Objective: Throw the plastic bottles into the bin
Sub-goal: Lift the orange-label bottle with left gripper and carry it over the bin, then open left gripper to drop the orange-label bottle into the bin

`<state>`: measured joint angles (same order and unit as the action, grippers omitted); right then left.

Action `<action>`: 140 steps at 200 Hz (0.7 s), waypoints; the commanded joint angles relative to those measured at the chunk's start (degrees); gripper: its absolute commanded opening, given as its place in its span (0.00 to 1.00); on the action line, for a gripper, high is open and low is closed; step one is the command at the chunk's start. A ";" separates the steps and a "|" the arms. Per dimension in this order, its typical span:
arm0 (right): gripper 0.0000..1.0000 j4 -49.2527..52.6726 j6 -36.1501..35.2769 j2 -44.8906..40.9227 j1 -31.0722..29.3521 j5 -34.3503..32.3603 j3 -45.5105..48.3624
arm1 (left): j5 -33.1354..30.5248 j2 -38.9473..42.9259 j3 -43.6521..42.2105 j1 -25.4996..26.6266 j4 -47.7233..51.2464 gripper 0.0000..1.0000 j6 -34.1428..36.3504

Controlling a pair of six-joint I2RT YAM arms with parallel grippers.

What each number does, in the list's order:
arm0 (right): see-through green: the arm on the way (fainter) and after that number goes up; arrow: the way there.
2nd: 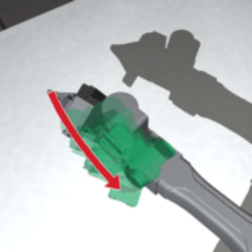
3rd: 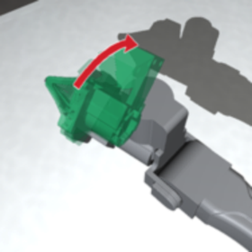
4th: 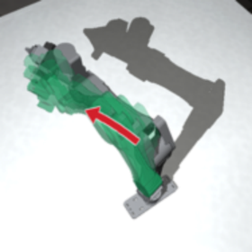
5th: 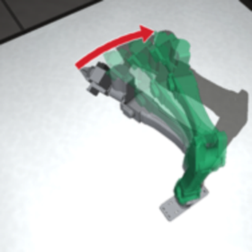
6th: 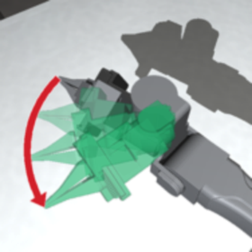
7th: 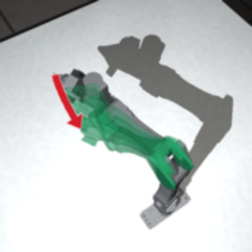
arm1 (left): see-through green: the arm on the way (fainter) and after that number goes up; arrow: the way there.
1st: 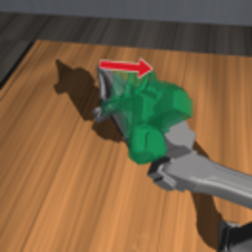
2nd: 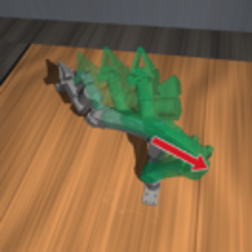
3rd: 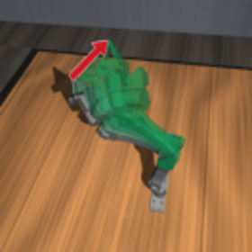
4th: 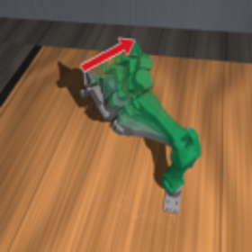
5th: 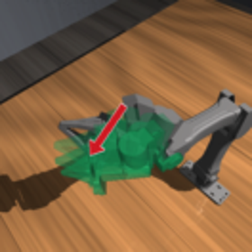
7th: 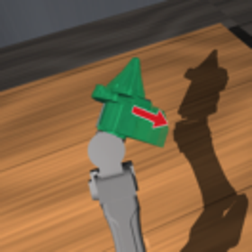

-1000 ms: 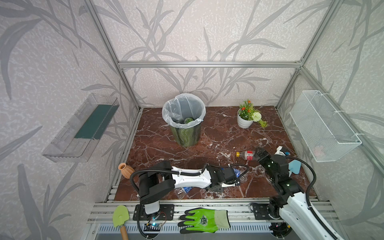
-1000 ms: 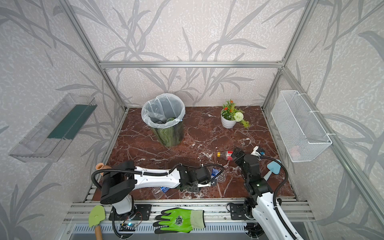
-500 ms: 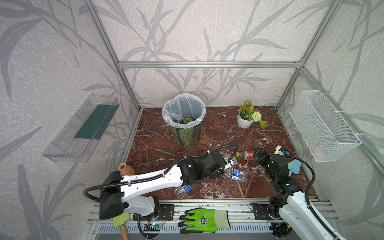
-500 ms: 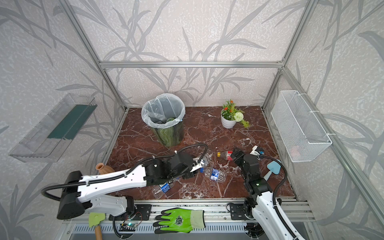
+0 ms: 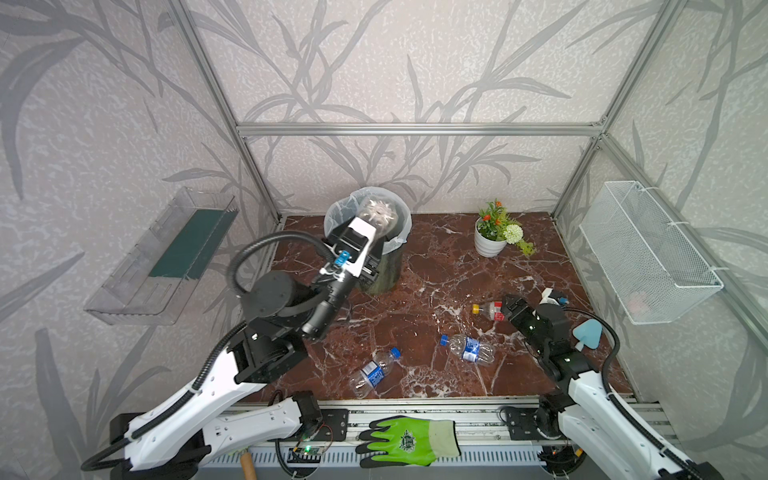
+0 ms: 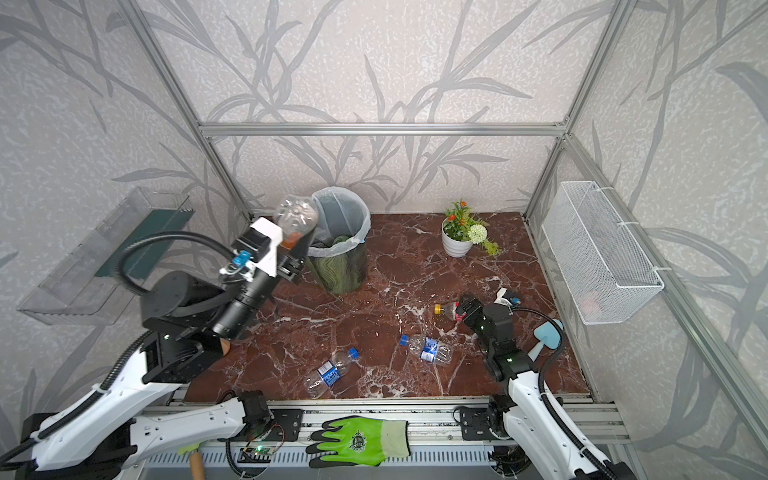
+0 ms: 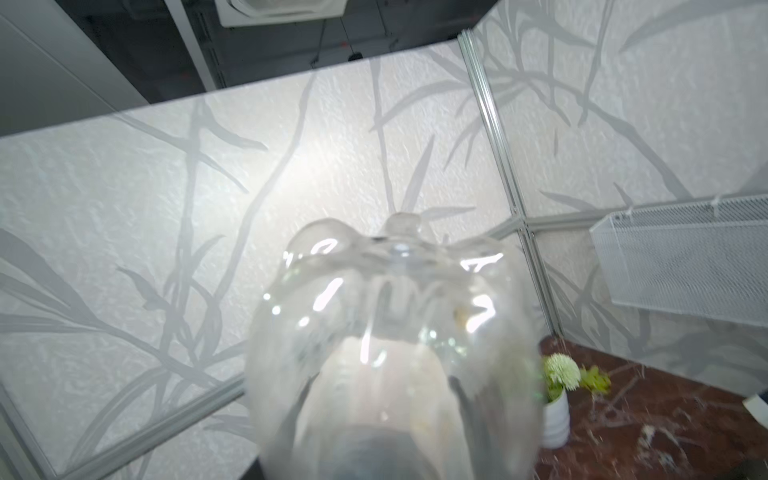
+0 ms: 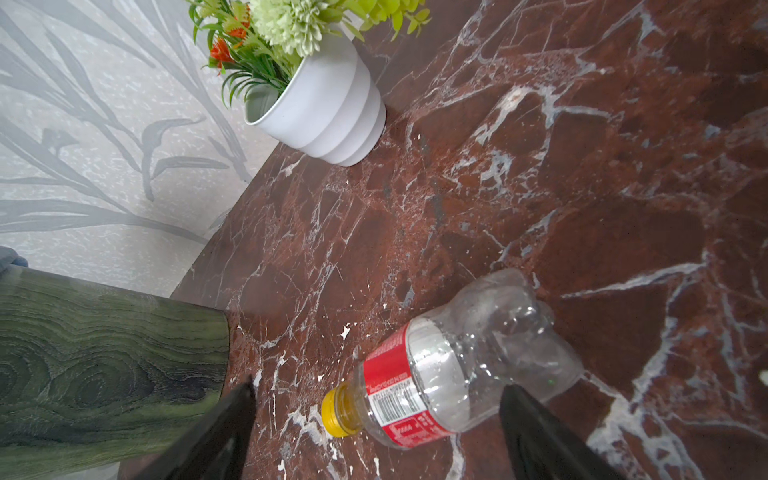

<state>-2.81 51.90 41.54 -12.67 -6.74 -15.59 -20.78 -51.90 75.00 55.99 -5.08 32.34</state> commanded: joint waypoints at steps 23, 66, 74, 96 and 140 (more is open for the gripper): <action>0.92 0.14 0.31 -2.69 0.27 0.46 -1.28 | 8.45 -6.40 0.63 -12.49 -7.44 0.41 -6.71; 0.92 2.80 0.18 -5.45 0.28 -0.19 -1.19 | 15.46 -19.64 0.19 -30.82 -1.71 0.59 -29.07; 0.92 2.89 0.14 -5.84 0.27 -0.20 -1.10 | 15.60 -21.80 0.71 -32.60 -0.71 0.69 -31.22; 0.91 3.56 -0.38 -6.86 0.34 -0.51 -1.49 | 16.65 -21.78 1.54 -34.22 -0.35 0.89 -32.61; 0.92 4.66 -0.55 -7.00 0.27 -1.53 -1.64 | 23.09 -12.39 2.25 -34.27 -0.26 0.99 -29.36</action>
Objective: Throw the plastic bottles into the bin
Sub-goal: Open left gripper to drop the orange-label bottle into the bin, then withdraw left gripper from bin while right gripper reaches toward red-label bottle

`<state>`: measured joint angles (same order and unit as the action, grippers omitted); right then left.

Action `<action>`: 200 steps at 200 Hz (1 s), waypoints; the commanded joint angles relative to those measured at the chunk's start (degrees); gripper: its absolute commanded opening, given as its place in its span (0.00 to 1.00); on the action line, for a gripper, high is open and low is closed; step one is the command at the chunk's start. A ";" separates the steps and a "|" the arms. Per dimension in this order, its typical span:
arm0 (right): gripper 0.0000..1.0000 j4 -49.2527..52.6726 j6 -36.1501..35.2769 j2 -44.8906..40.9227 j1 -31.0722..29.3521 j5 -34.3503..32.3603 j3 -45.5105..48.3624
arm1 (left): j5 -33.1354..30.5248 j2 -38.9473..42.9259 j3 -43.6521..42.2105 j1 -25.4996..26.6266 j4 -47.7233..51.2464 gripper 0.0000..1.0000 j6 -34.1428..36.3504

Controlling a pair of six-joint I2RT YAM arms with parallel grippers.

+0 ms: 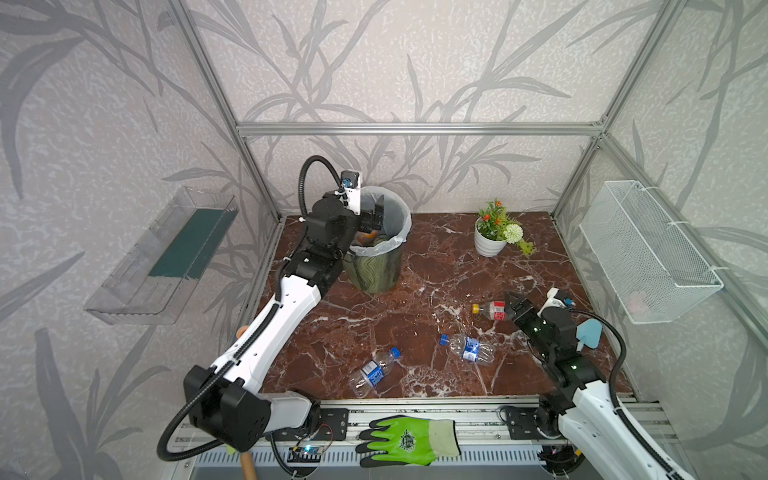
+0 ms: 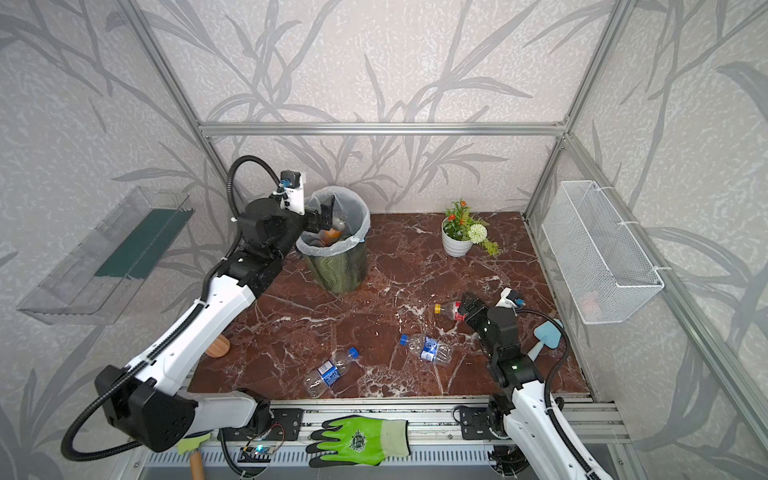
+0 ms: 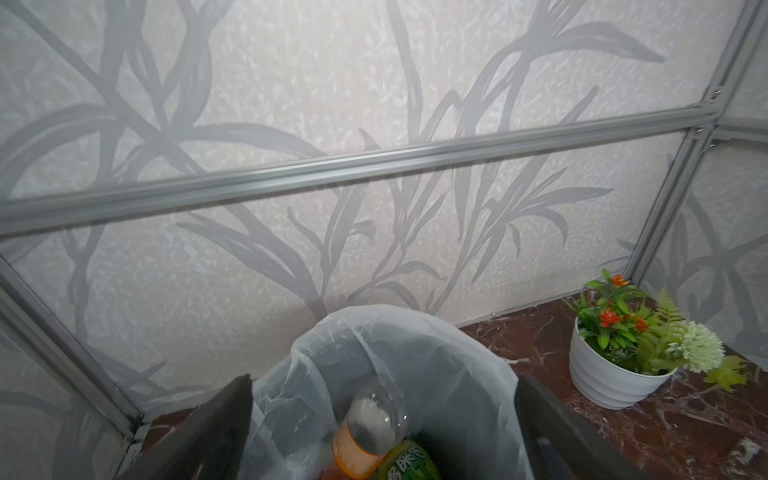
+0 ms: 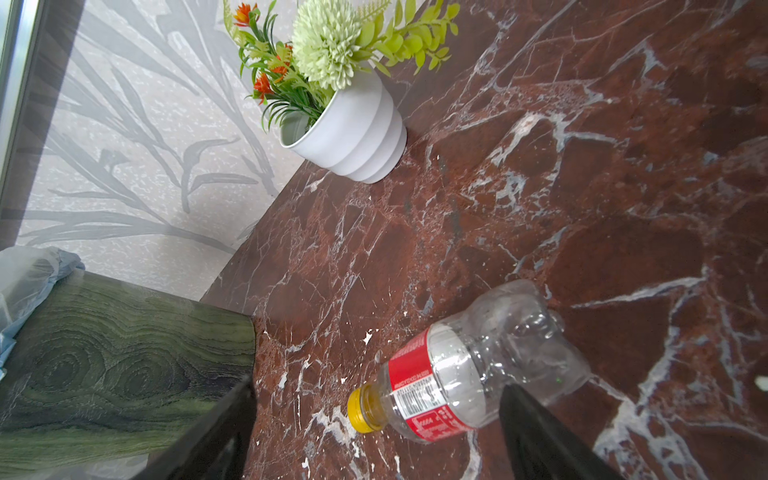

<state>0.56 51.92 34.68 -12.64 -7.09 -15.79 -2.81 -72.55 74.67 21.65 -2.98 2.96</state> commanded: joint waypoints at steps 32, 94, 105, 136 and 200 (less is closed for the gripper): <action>0.92 2.74 0.42 1.34 0.25 -0.73 -1.98 | 4.50 13.71 -0.70 0.06 -1.14 0.99 -0.36; 0.92 4.63 5.81 3.81 0.24 0.34 -0.92 | 3.25 20.77 -10.02 0.20 6.50 0.99 -2.01; 0.92 4.52 6.79 4.61 0.25 0.91 -0.63 | 2.96 22.54 -11.88 0.33 7.77 0.99 -2.53; 0.93 2.58 9.47 7.55 0.25 1.88 0.41 | 2.27 27.47 -18.06 0.92 11.00 0.99 -3.93; 0.99 -1.86 12.63 19.11 0.25 3.71 -2.31 | -4.34 33.77 -27.24 5.45 17.28 0.99 -5.62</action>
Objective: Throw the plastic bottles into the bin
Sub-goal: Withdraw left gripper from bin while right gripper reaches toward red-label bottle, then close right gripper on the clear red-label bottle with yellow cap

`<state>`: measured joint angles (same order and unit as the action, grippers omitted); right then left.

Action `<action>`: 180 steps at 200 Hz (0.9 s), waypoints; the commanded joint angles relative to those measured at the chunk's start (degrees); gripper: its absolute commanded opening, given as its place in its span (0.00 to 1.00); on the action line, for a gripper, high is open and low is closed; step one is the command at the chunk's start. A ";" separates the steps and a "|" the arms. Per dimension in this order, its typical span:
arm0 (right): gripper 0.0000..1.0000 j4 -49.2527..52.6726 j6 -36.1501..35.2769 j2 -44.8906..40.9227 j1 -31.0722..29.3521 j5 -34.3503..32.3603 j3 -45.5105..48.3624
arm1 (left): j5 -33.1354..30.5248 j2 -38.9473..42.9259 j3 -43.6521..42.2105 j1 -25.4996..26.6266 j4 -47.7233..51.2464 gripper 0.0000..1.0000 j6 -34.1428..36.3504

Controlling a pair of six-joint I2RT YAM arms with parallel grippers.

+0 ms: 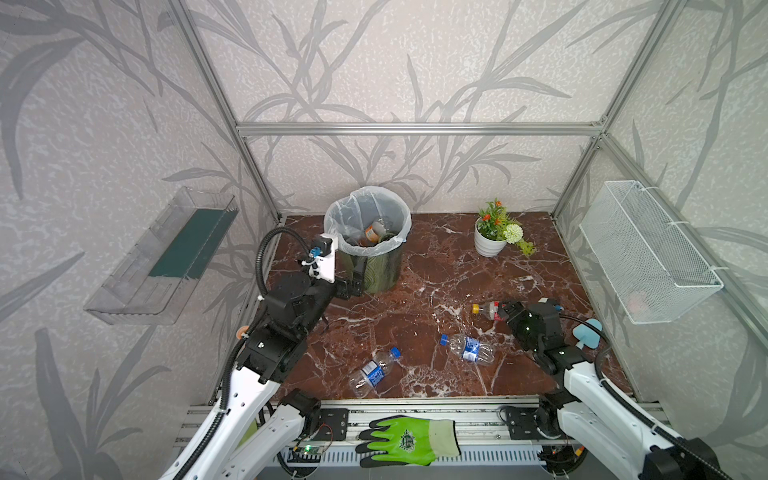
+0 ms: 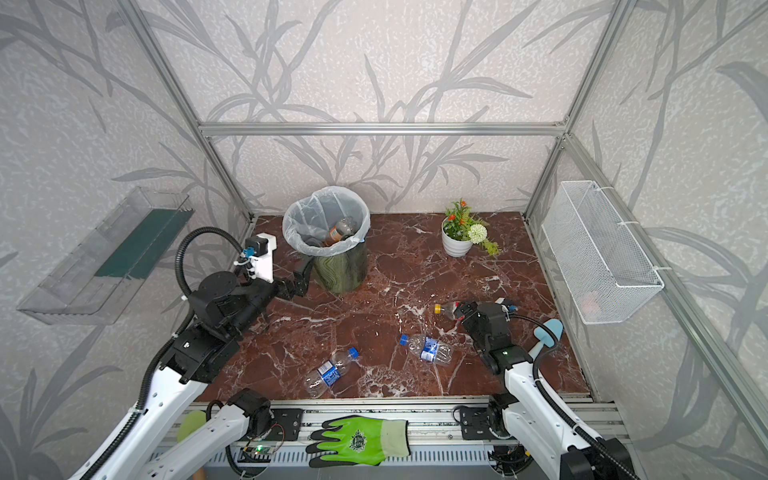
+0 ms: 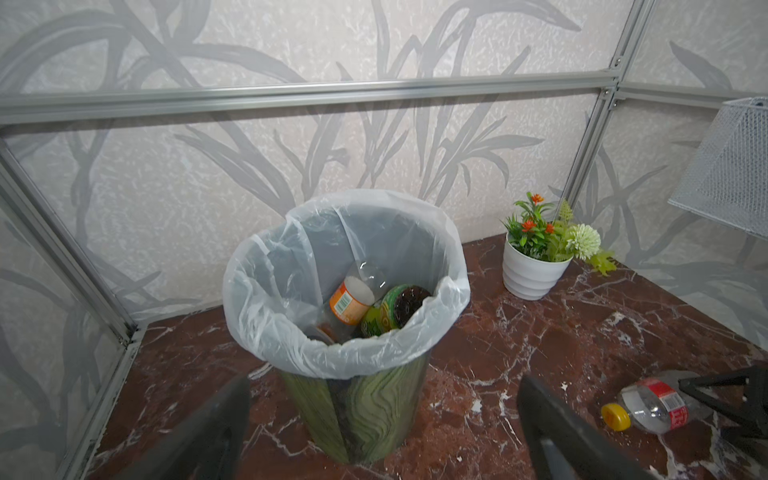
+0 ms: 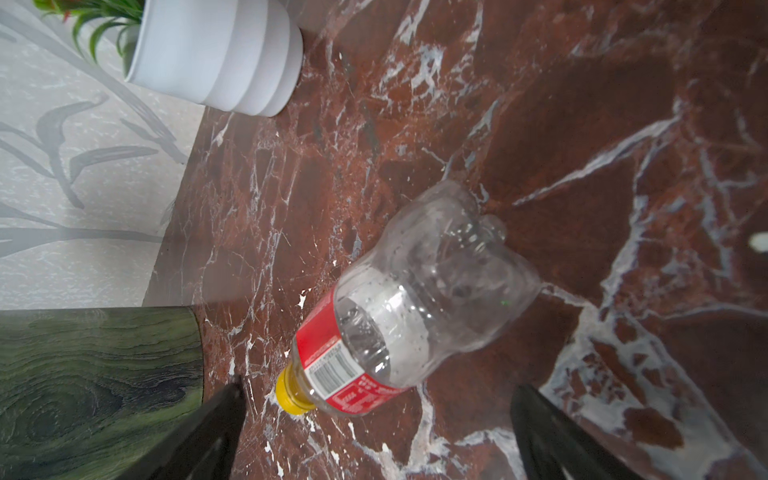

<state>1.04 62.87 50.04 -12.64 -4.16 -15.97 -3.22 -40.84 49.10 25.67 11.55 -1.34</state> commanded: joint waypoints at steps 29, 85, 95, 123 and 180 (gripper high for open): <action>0.99 -2.27 1.55 9.78 0.25 0.16 -5.20 | -6.56 4.41 -3.21 2.50 3.66 0.99 -1.12; 0.98 0.14 -2.15 24.01 0.25 2.24 -13.73 | -7.98 6.88 -5.62 2.60 5.14 0.99 -1.45; 0.95 0.45 -2.83 26.78 0.25 3.30 -15.25 | -8.36 7.34 -5.77 2.60 5.38 0.99 -1.25; 0.85 1.10 -5.48 32.66 0.24 5.30 -18.73 | -9.32 8.29 -5.93 2.59 6.56 0.99 -0.77; 0.48 -2.40 -7.59 37.08 -0.05 6.73 -21.20 | -11.00 9.73 -6.79 2.58 7.94 0.99 -1.06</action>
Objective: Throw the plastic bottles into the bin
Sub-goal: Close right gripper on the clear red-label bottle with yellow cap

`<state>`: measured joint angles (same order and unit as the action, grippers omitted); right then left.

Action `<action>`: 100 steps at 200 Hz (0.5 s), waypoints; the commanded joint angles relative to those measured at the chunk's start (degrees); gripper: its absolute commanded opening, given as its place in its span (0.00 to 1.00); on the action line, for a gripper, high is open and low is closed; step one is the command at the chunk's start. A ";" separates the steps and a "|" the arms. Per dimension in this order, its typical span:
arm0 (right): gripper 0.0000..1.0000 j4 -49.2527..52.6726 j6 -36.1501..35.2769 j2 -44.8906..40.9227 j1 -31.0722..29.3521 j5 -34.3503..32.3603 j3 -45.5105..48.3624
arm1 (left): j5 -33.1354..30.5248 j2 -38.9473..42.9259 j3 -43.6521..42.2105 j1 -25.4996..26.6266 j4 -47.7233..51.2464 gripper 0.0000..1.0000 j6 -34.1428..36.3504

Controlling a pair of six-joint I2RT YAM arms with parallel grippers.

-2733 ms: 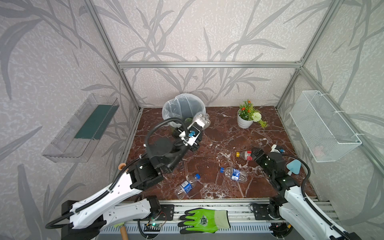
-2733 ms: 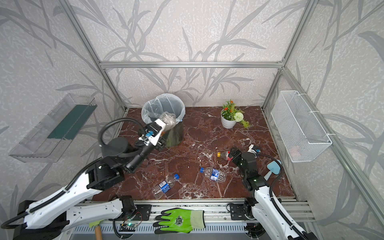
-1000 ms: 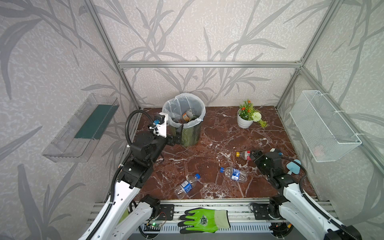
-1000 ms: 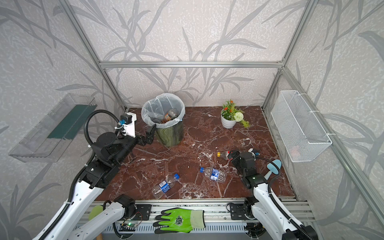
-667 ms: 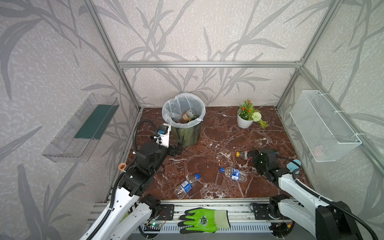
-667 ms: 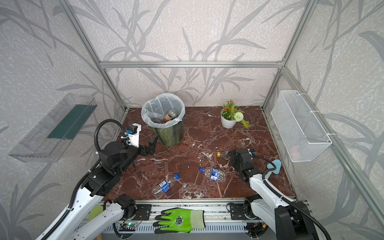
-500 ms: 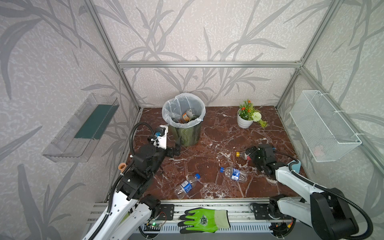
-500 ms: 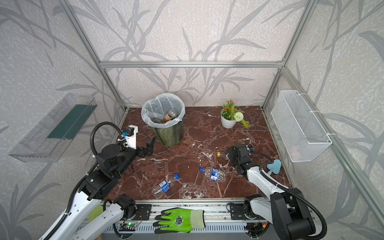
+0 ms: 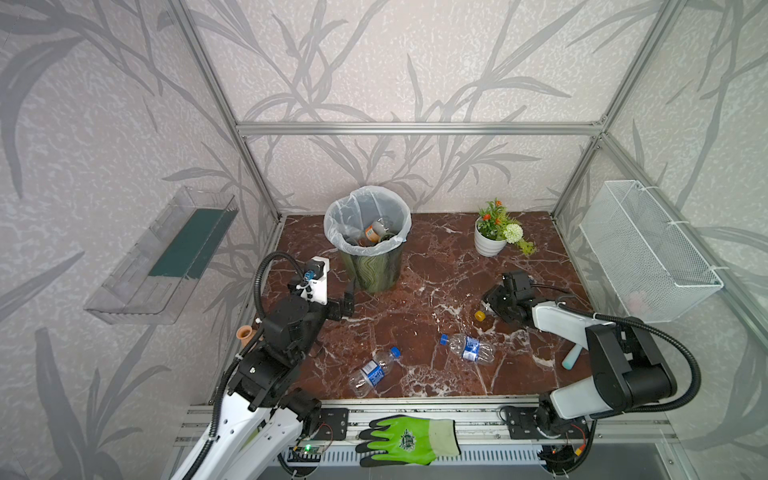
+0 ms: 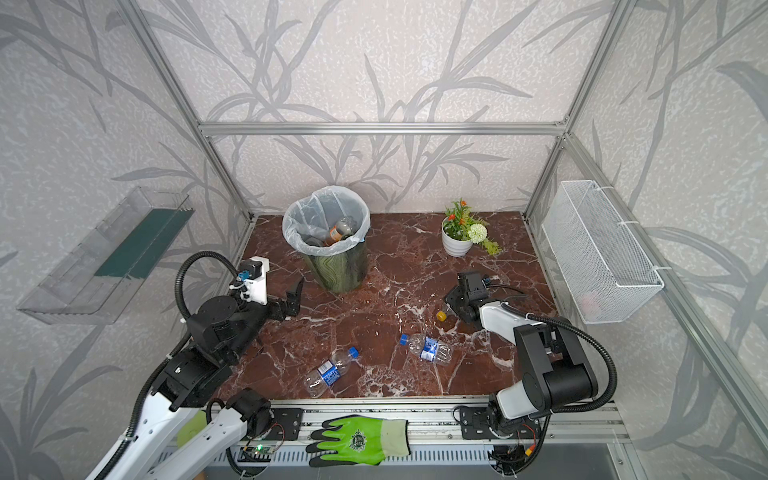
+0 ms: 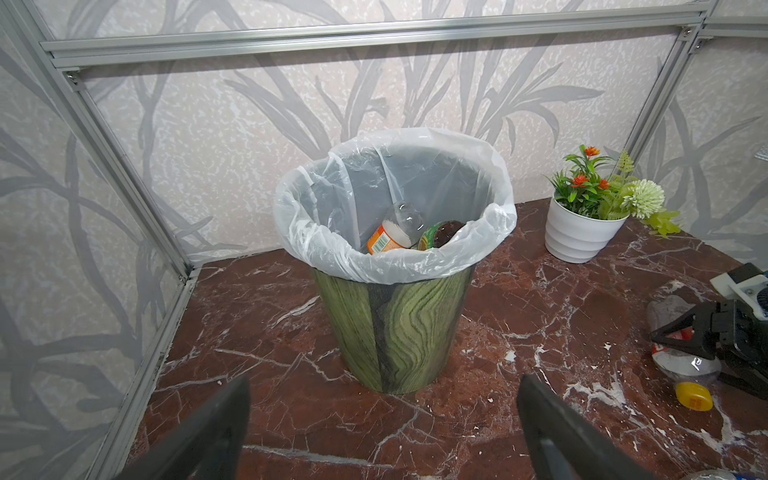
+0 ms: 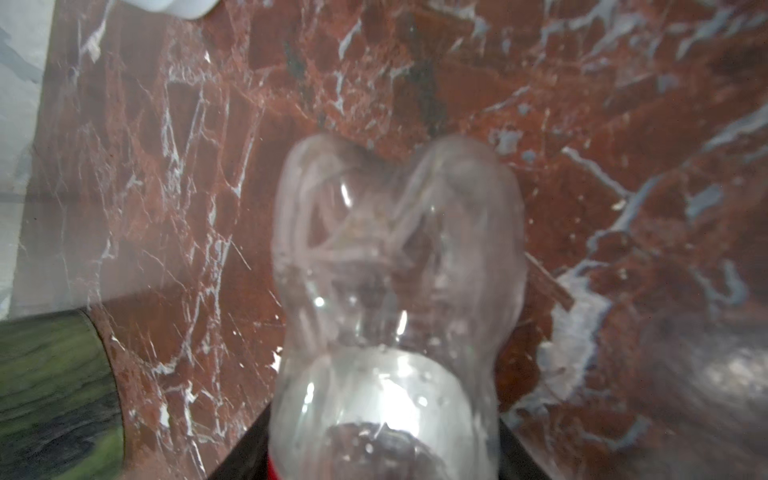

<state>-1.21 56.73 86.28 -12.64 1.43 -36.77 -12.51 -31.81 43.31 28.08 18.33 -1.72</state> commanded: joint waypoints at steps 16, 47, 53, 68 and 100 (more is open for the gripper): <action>0.45 -1.59 -2.12 -0.39 -0.51 0.93 -0.43 | -1.69 0.55 -1.53 0.15 1.18 0.99 -1.45; 0.45 -3.78 -3.15 -4.72 -1.96 0.91 -0.45 | -2.60 0.37 -2.70 0.22 0.84 0.99 -3.79; 0.45 -4.69 -3.48 -5.77 -2.29 0.86 -0.24 | -3.22 0.43 -2.93 0.18 0.91 0.99 -4.46; 0.45 -7.71 -4.14 -8.83 -3.14 0.69 0.84 | -5.23 0.17 -3.47 0.21 1.28 0.99 -6.70; 0.43 -20.46 -6.28 -16.71 -4.52 1.03 4.65 | -7.90 0.20 -5.57 0.19 0.88 0.99 -10.55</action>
<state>-10.33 53.06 74.74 -16.27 2.09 -34.54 -16.93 -31.62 39.46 28.08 18.94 -7.60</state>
